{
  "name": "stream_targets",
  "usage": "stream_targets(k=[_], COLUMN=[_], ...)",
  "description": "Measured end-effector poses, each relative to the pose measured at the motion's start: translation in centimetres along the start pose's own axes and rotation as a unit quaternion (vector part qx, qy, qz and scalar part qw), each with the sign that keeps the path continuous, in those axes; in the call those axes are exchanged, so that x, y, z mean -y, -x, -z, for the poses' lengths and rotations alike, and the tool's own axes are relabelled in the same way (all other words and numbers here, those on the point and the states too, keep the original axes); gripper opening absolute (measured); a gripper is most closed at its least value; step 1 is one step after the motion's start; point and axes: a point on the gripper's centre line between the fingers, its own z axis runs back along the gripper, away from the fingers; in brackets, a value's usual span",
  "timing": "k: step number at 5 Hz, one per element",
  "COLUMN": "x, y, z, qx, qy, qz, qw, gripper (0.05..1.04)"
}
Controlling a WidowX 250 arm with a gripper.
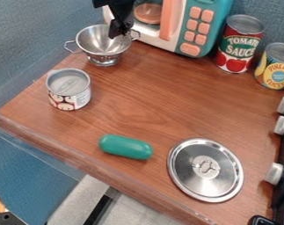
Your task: Move the can to the upper middle of the table
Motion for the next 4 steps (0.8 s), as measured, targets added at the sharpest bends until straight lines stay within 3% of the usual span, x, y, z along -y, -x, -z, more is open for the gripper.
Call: stream_targets(k=[1,2,3,4], x=[0.7,0.4,-1.1,-2.2], y=[0.2,1.2,2.5,4.0], z=[0.8,0.8,-0.3,-0.9], qx=[-0.009,0.006,0.017,0.026], qy=[0.011,0.026,0.024,0.043], qz=[0.004,0.003,-0.024,-0.042], qw=[0.9999,0.9997,0.9993,0.9979], gripper=[1.001,1.001,1.001,1.001])
